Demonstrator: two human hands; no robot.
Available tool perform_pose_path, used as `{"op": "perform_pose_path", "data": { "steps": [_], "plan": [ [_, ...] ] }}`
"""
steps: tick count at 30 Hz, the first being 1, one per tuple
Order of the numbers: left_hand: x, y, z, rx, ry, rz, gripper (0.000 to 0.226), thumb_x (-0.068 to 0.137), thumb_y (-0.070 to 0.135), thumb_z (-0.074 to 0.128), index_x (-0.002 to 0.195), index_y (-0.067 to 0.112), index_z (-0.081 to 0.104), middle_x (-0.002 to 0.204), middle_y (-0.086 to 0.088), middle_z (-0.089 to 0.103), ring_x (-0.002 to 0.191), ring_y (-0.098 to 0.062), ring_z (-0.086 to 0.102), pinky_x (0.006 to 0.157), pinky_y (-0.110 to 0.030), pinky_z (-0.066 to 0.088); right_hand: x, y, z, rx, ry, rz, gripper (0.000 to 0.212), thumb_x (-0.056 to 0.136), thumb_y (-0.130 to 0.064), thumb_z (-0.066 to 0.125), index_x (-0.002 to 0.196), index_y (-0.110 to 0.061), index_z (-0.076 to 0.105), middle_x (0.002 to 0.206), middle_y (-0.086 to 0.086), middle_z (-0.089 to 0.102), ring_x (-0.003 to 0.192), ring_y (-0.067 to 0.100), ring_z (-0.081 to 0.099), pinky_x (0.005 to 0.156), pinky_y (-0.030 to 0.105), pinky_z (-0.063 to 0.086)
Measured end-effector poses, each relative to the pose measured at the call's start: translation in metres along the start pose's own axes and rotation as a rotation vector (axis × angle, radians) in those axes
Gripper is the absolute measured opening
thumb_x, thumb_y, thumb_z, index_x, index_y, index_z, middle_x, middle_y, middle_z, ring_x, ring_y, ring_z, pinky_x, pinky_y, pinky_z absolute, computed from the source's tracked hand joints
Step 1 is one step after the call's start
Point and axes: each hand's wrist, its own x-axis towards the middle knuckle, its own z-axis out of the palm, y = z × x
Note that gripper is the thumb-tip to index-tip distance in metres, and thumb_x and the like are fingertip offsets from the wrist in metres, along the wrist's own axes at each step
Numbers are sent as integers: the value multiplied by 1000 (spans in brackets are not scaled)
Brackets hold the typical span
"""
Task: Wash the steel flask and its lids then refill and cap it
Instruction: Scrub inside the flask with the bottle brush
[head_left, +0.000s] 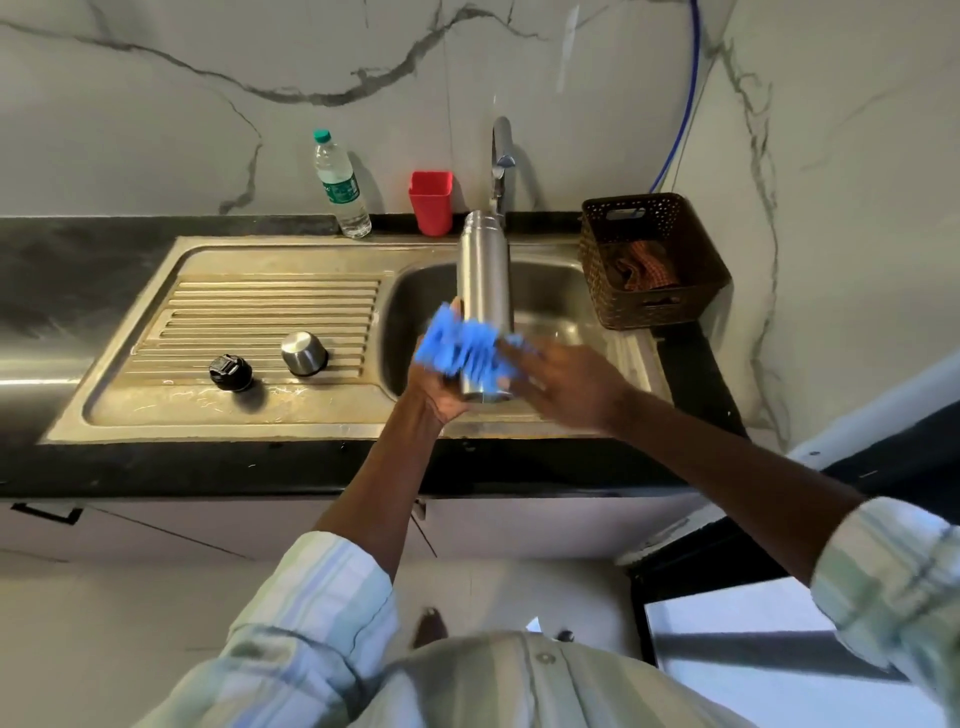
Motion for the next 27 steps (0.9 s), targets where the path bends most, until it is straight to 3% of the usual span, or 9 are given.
{"op": "perform_pose_path", "data": {
  "steps": [4,8,11,13,17,19,21,24,27],
  "plan": [
    [8,-12,5,42,8,-133,65,81,48,72,129,6,58,113,-16,64,94,-32,64,82,-51,56,50,50,-13,89,143,565,62,95,-57,34,141,-19,50,126,14,62,109,31,61,88,45,52],
    [5,-12,4,-92,-48,-108,58,89,45,68,125,-1,63,117,-23,66,97,-35,68,82,-46,57,23,22,-5,0,90,320,67,99,-60,25,143,-15,45,124,21,62,95,35,66,74,40,57],
    [2,-8,-4,-40,51,-84,38,91,25,64,77,-10,74,81,-27,71,74,-28,73,65,-34,60,-21,-13,10,-1,9,-80,47,102,-40,36,136,-10,44,110,28,65,66,35,68,48,35,55],
    [2,-5,-8,68,124,-69,35,74,35,75,83,0,77,84,-17,73,73,-26,72,63,-35,60,-8,1,8,8,24,5,51,102,-46,32,138,-12,46,116,26,64,71,35,68,52,39,57],
    [10,-9,1,84,73,-131,68,62,41,91,114,3,70,106,-19,68,88,-33,67,80,-45,58,43,50,-9,114,158,587,54,100,-50,38,142,-18,48,129,14,60,111,30,60,89,47,53],
    [9,-12,2,-12,5,-130,67,69,45,86,118,4,67,105,-17,69,85,-31,69,74,-45,59,40,44,-9,107,148,546,50,101,-44,42,142,-16,47,129,17,60,110,33,61,88,46,54],
    [9,-12,-4,-84,-4,-120,63,77,50,75,120,5,63,107,-15,69,88,-28,70,73,-42,59,17,14,1,78,129,265,52,101,-44,40,140,-11,47,121,24,62,87,37,68,65,42,58],
    [15,-12,-27,46,137,-139,61,61,59,81,90,7,71,86,-11,72,78,-24,70,71,-34,57,-17,-8,14,36,-30,-53,51,103,-44,32,137,-10,47,116,25,63,65,31,66,47,33,53],
    [11,-16,-19,32,69,-181,58,86,50,60,118,2,63,102,-18,72,84,-30,71,72,-40,60,15,26,7,64,97,279,49,102,-44,38,138,-13,52,121,20,64,90,37,68,69,42,58]
  ]
}}
